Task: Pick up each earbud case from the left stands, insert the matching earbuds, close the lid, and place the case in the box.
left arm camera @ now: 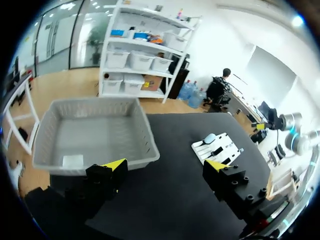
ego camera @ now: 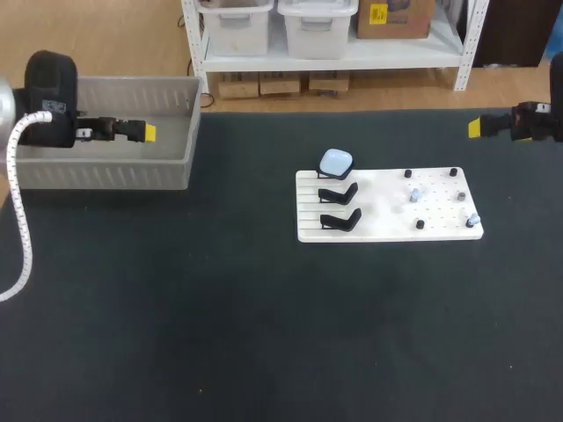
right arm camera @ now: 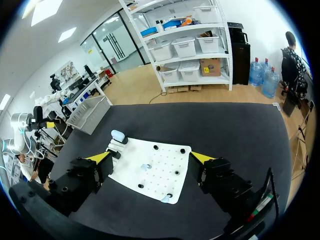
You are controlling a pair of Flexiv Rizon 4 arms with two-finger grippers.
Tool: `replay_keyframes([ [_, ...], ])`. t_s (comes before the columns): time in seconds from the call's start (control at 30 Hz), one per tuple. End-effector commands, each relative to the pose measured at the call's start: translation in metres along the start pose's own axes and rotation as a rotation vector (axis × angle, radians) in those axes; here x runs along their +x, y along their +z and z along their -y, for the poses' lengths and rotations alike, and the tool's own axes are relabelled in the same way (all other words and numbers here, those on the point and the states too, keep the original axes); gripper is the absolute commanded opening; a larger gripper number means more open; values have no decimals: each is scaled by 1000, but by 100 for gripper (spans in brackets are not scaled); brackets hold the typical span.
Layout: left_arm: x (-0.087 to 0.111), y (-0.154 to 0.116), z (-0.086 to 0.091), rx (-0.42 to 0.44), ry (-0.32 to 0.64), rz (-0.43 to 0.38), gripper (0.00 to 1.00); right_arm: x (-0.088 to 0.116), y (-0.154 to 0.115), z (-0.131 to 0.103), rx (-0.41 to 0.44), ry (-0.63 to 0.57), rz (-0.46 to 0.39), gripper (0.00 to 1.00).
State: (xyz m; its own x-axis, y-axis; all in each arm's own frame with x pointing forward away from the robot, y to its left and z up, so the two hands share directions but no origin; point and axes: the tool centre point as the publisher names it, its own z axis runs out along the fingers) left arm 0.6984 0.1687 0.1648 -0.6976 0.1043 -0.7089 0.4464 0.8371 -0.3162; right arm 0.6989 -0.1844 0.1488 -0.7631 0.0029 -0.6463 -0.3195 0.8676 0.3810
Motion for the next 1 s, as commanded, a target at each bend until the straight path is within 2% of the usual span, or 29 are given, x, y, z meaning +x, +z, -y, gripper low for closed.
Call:
replay_keyframes([
  [0.03,5,-7,-2,219,178,136,100,0,0,0,2,0,-1,100],
  [0.2,-7,0,3,291,333,147,100,0,0,0,2,0,-1,100],
  [0.47,-28,19,7,425,552,109,100,0,0,0,2,0,-1,100],
  [0.7,-41,44,11,530,650,72,100,0,0,0,2,0,-1,100],
  [1.0,-45,71,31,648,799,-4,100,0,0,0,2,0,-1,100],
])
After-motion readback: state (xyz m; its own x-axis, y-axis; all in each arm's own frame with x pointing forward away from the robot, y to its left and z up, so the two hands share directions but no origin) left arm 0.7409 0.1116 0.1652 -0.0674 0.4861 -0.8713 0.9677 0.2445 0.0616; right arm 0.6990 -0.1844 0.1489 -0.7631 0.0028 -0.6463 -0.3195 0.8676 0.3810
